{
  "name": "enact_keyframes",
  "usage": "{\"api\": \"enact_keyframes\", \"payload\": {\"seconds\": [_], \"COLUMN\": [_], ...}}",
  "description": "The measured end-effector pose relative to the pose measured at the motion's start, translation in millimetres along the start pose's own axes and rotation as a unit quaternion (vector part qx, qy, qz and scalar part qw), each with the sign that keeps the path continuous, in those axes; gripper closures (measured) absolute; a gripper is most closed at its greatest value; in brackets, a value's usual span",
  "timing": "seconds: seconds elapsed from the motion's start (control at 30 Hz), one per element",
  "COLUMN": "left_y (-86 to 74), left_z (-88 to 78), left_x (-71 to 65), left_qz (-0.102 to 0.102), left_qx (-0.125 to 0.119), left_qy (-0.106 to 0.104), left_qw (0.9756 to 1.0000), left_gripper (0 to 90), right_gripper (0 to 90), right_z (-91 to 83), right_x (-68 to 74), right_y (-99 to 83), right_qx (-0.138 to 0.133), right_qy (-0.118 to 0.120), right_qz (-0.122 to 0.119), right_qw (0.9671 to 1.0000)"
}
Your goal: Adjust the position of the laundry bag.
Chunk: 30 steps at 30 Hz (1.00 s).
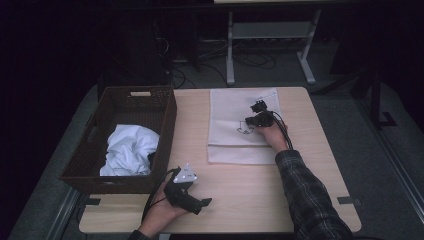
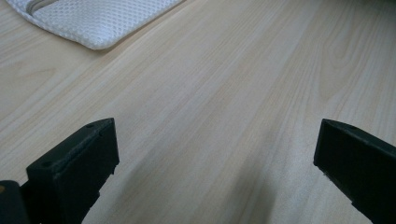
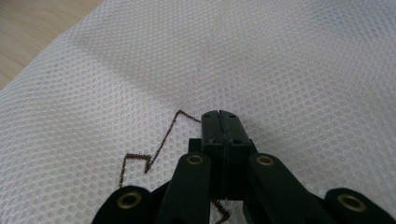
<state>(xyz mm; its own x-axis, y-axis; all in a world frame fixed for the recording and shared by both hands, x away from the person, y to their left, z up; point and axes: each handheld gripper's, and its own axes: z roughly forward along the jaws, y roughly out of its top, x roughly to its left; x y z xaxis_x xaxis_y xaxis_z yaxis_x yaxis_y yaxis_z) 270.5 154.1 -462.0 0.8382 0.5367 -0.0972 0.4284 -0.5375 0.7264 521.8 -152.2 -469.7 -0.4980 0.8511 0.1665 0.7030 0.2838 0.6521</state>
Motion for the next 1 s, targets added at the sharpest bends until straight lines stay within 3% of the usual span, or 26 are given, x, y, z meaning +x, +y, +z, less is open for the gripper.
{"api": "enact_keyframes", "payload": {"seconds": [0.17,0.33,1.0], "left_y": [0.1,0.3,0.1], "left_z": [0.3,1.1,1.1], "left_x": [-0.3,-1.1,-1.3], "left_qz": [0.002,0.003,0.006], "left_qx": [0.001,0.001,0.005], "left_qy": [0.001,0.001,0.002], "left_qw": [1.0,1.0,1.0], "left_gripper": [0.0,0.0,0.0], "right_gripper": [89.2,89.2,89.2], "right_z": [-3.0,-9.3,-27.2], "right_x": [4.2,7.5,21.8], "right_y": [-3.7,-11.7,-32.0], "right_qx": [0.0,0.001,0.012], "right_qy": [-0.007,-0.005,-0.009], "right_qz": [-0.01,-0.003,-0.016], "right_qw": [0.9999,1.0,0.9998]}}
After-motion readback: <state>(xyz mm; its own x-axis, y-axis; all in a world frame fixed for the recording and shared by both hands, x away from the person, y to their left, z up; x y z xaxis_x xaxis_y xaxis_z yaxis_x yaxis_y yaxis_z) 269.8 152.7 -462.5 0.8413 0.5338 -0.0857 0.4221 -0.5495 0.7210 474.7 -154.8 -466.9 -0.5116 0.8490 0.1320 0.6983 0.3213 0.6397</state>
